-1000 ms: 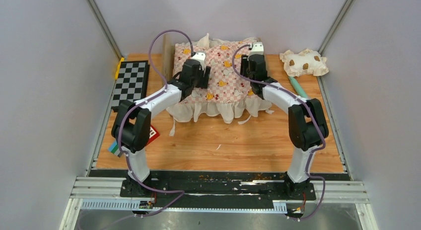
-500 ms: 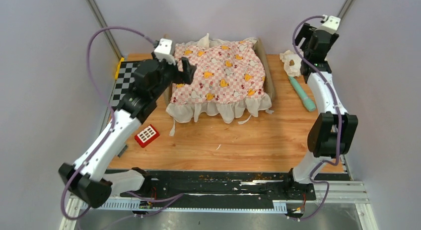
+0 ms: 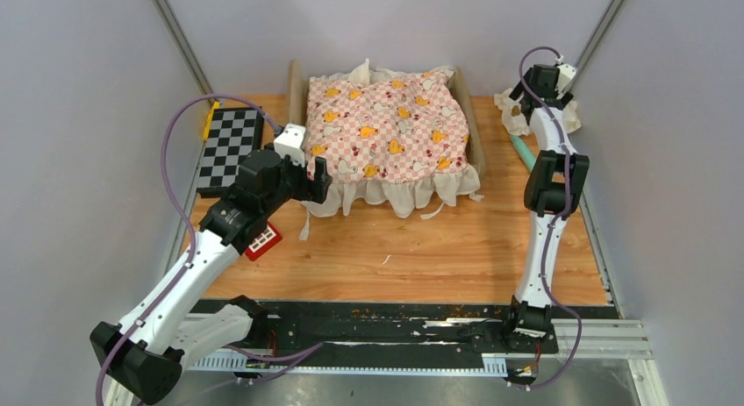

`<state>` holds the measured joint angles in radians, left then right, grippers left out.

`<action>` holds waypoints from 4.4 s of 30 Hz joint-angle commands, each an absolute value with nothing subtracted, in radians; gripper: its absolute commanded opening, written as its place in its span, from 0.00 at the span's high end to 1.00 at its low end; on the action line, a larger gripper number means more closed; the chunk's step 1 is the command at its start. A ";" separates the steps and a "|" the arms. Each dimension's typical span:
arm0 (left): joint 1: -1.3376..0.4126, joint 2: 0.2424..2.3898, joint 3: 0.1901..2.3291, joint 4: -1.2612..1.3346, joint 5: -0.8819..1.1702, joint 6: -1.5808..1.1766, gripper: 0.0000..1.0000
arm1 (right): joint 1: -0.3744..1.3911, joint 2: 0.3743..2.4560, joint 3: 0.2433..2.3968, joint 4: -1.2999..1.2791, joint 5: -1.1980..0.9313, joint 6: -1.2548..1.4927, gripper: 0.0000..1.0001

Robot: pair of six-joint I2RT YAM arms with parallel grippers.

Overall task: Set up the pet bed
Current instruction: Pick up the pillow from the corner of the board, then place the pillow on the mattress.

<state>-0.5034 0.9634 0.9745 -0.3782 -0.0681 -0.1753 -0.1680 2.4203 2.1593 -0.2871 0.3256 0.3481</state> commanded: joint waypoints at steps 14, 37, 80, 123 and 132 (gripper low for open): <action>-0.504 0.903 0.981 -0.408 -0.140 -0.149 0.06 | -0.269 2.814 2.528 -0.412 0.181 0.722 0.14; -0.504 0.786 1.055 -0.511 -0.085 -0.140 0.06 | -0.240 2.072 1.878 0.276 -0.084 0.417 1.00; -0.646 0.798 0.844 0.276 0.332 -0.689 0.12 | 0.840 0.984 0.876 0.214 -0.428 0.026 1.00; -0.646 0.577 0.682 0.238 0.416 -0.343 1.00 | 1.009 0.871 0.704 0.453 -0.059 0.486 0.14; -0.647 0.595 0.654 0.307 0.445 -0.401 1.00 | 1.017 1.000 0.717 0.543 -0.060 0.526 0.60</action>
<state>-0.6418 0.5888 0.6495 0.2306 0.4294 -0.3740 1.0122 0.9798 0.6685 0.4267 -0.0582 0.4919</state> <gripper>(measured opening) 0.020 0.700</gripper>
